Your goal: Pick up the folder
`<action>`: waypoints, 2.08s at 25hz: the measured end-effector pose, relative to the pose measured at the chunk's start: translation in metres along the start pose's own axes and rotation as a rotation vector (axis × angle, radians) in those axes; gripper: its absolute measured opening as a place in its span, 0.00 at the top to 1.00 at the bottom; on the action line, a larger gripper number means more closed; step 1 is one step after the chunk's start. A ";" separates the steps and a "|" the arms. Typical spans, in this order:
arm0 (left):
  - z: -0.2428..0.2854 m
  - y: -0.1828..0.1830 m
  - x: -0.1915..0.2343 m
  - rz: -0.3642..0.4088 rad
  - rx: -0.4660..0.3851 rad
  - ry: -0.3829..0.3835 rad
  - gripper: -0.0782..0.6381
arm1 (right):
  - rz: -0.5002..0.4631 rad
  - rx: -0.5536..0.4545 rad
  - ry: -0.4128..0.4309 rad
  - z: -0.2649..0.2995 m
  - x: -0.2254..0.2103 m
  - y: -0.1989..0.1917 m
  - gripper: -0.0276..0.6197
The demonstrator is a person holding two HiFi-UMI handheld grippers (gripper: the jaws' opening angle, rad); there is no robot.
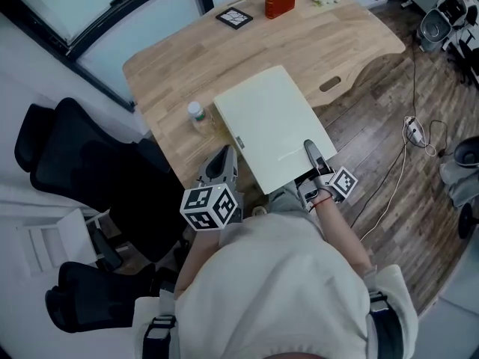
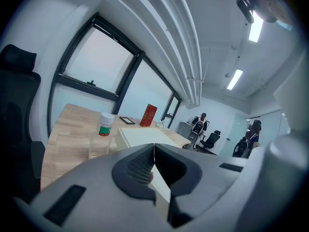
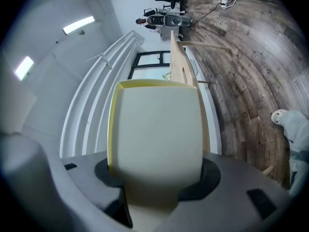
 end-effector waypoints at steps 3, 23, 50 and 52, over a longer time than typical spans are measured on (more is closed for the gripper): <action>-0.004 -0.002 0.000 -0.002 -0.003 -0.001 0.86 | 0.008 -0.027 0.005 -0.009 0.009 0.000 0.53; -0.022 -0.008 -0.006 0.018 -0.006 -0.024 0.86 | 0.006 -0.114 0.054 -0.060 0.055 -0.002 0.53; -0.021 -0.011 -0.002 0.003 0.001 -0.027 0.86 | -0.013 -0.110 0.068 -0.060 0.068 -0.005 0.53; -0.020 -0.011 -0.003 0.002 0.002 -0.028 0.86 | -0.016 -0.106 0.066 -0.059 0.068 -0.005 0.53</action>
Point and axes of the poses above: the fingertips, and each gripper's own axes: z forward along the fingers, x to its left, y out of its top, the point moved 6 cm from there along -z, backward along the fingers, and after that the axes turned 9 degrees about -x, right-handed, at the moved point
